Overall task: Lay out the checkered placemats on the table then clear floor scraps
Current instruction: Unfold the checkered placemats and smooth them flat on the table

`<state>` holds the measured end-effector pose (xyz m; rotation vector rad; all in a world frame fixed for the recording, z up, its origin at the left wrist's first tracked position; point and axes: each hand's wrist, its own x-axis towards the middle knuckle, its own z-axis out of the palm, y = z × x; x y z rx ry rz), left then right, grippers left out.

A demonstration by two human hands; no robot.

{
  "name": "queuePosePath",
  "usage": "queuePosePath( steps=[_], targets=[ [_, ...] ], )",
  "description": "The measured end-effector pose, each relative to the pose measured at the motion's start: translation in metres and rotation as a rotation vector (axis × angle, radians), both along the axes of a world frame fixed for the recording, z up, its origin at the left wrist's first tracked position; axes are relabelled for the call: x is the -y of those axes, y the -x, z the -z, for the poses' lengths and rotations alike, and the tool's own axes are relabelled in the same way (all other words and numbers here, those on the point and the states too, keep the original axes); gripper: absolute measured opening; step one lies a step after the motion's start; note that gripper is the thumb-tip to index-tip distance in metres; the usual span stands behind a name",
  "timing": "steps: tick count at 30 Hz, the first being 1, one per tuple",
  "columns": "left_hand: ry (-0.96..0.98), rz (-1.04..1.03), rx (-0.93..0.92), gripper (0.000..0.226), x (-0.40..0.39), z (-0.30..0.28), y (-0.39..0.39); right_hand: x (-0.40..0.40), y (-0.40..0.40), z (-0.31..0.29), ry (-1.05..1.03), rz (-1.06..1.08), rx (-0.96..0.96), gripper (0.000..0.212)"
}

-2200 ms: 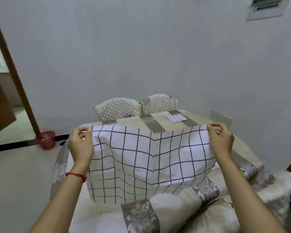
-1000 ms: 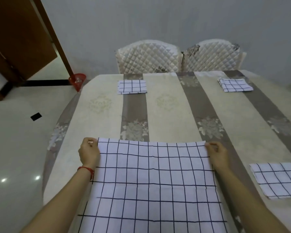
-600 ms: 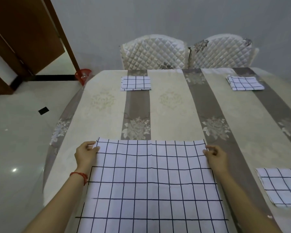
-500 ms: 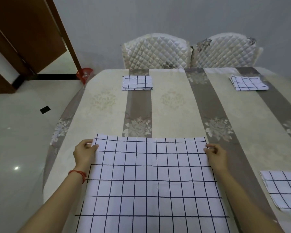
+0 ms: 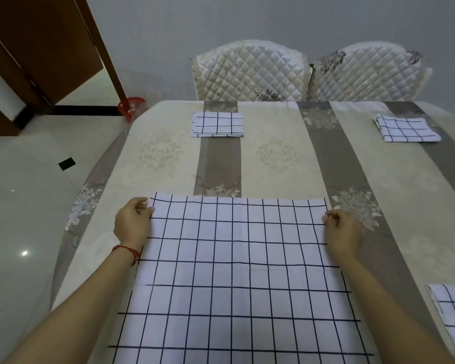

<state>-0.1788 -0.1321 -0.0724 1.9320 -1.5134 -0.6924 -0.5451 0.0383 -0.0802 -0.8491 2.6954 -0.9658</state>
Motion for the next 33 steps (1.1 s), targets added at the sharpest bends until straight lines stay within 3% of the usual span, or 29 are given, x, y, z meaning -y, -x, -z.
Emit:
queuePosePath(
  steps=[2,4,7,10,13,19,25,29,33],
  targets=[
    [0.069,0.041,0.172,0.039,-0.006,0.000,0.004,0.000,-0.010,-0.004,-0.018,-0.025,-0.169,0.022],
    [0.172,0.142,0.228,0.037,-0.023,-0.001,0.022,0.003,-0.032,-0.010,0.019,-0.135,-0.145,0.030],
    [0.280,0.473,0.338,0.035,-0.070,0.008,0.065,0.013,-0.086,-0.012,-0.027,-0.371,-0.115,0.047],
    [0.187,0.703,0.503,0.043,-0.106,0.027,0.100,0.015,-0.131,0.006,-0.173,-0.614,-0.154,0.067],
    [0.060,0.753,0.625,0.055,-0.121,0.043,0.103,0.003,-0.142,0.031,-0.325,-0.638,-0.278,0.067],
    [-0.020,0.781,0.664,0.064,-0.129,0.043,0.095,-0.009,-0.147,0.031,-0.431,-0.563,-0.274,0.057],
    [-0.023,0.760,0.630,0.062,-0.132,0.037,0.085,-0.017,-0.142,0.025,-0.353,-0.632,-0.182,0.072],
    [-0.007,0.557,0.510,0.058,-0.143,0.027,0.048,-0.053,-0.120,0.017,-0.220,-0.389,-0.144,0.065],
    [-0.050,0.310,0.502,0.050,-0.152,0.020,-0.009,-0.099,-0.089,0.008,-0.258,-0.131,-0.071,0.047]
  ],
)
